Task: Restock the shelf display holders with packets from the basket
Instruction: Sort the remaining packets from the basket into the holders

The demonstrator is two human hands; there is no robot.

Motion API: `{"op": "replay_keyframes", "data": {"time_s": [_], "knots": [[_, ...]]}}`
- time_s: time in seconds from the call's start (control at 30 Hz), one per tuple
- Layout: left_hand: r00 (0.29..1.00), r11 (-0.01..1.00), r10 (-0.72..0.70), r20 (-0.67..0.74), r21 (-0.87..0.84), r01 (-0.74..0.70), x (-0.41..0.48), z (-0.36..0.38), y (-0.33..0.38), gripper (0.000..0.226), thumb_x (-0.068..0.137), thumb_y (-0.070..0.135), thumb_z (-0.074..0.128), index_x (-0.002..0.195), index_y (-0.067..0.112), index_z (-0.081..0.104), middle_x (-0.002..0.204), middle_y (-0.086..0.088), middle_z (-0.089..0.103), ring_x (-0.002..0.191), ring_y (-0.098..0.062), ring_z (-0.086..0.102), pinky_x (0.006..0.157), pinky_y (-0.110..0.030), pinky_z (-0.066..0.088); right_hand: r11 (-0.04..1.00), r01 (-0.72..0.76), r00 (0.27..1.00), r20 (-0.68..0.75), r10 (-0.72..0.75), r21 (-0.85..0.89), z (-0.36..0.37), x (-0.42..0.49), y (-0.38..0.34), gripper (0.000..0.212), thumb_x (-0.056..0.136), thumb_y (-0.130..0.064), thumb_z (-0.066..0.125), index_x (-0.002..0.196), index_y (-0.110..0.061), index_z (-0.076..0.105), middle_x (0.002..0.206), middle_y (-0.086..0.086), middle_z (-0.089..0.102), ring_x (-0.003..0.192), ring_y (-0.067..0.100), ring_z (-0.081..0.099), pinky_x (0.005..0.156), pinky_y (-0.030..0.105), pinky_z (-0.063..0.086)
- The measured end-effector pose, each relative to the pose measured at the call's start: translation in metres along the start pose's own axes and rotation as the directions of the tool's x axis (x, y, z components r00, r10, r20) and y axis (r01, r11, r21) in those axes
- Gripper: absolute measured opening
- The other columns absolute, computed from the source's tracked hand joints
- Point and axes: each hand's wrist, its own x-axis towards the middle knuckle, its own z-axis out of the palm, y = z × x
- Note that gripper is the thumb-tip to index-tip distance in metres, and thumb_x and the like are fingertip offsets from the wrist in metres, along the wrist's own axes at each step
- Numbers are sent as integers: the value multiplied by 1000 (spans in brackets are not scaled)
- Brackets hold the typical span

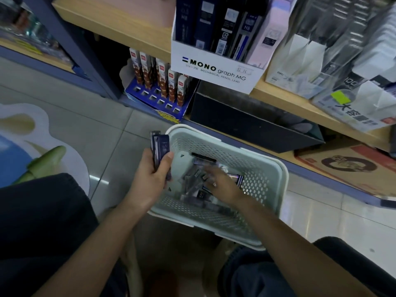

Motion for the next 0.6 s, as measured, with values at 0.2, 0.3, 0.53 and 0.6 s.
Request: {"op": "replay_keyframes", "data": {"time_s": [0.2,0.3,0.53,0.6], "knots": [[998,1000,20,-60,-5,-20,8,-9,-5,14,95,17,48,82,19,43,67,-3,49,51,-8,48,44,-16,39,895,23,978,196,73,-446,37,15,36,82,82,-34,69,146,-13,24,149,9,25,138,26,24,105,39,27],[998,1000,25,-60,-4,-25,8,-7,-3,13,95,16,48,83,20,43,71,-2,51,57,-12,49,46,-13,40,903,33,975,214,66,-428,45,17,38,70,80,-35,70,138,-10,38,140,11,38,131,26,35,103,32,29],[999,1000,12,-52,1,-12,7,-5,2,13,95,15,48,85,22,44,72,3,53,52,6,54,46,-9,41,864,83,948,307,85,-496,38,22,30,42,88,-38,60,118,-9,58,130,15,48,121,29,43,98,33,33],[999,1000,14,-50,13,-13,7,-5,2,14,96,15,48,84,22,44,72,3,51,50,7,52,46,-9,40,833,105,932,346,108,-544,39,24,27,43,91,-41,54,115,-7,59,131,17,46,125,30,37,101,35,30]]}}
